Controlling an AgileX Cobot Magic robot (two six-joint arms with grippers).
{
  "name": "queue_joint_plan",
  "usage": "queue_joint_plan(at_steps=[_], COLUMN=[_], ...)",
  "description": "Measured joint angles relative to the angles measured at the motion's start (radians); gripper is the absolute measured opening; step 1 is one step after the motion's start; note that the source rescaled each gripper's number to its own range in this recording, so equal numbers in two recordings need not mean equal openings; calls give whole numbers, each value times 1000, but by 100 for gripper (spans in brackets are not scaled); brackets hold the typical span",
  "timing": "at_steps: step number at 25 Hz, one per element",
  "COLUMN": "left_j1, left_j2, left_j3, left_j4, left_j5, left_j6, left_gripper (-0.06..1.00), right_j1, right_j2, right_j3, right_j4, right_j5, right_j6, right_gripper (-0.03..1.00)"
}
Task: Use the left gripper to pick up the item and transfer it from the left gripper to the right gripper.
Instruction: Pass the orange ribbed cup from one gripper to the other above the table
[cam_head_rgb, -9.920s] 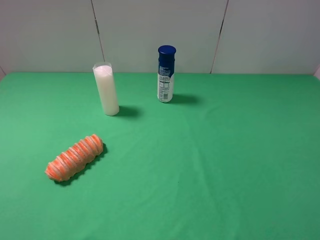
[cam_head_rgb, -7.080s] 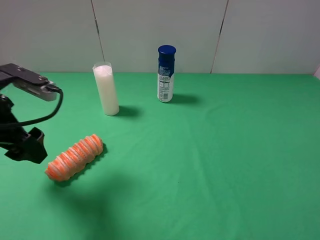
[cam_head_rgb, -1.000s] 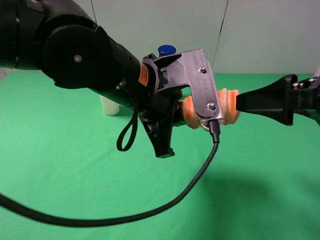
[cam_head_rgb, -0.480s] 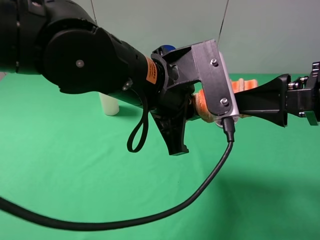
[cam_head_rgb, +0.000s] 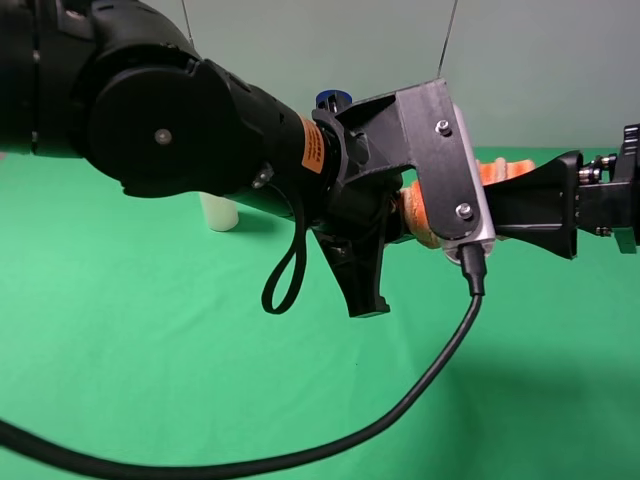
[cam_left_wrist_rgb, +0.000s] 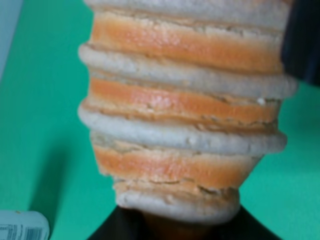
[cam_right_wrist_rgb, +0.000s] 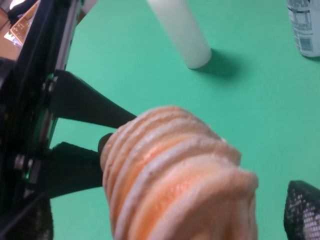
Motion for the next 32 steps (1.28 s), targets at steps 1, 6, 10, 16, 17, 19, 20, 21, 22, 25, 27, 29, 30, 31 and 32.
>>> queue_joint_plan(at_steps=[1,6,10,16,17,19,20,21,22,25,27,29,30,31,32], left_j1=[0,0,0,0,0,0,0,0,0,0,0,0,0,0,0], left_j2=[0,0,0,0,0,0,0,0,0,0,0,0,0,0,0], left_j3=[0,0,0,0,0,0,0,0,0,0,0,0,0,0,0], left_j4=[0,0,0,0,0,0,0,0,0,0,0,0,0,0,0], left_j5=[0,0,0,0,0,0,0,0,0,0,0,0,0,0,0], left_j6=[0,0,0,0,0,0,0,0,0,-1,-35,-90,-117,-117,-140], left_gripper=[0,0,0,0,0,0,0,0,0,26,64,85,91,91,94], right_j1=[0,0,0,0,0,0,0,0,0,0,0,0,0,0,0], right_j2=[0,0,0,0,0,0,0,0,0,0,0,0,0,0,0], right_j3=[0,0,0,0,0,0,0,0,0,0,0,0,0,0,0], right_j4=[2,5,5,5,5,5,5,5,5,5,-4,-9,-9,-9,-9], right_j5=[0,0,0,0,0,0,0,0,0,0,1,7,7,6,3], right_j6=[0,-2,-2,-2,-2,-2,-2,-2,-2,-2,-2,0,0,0,0], right_gripper=[94,42,9,9,9,9,9,9,8,6,5,5,5,5,5])
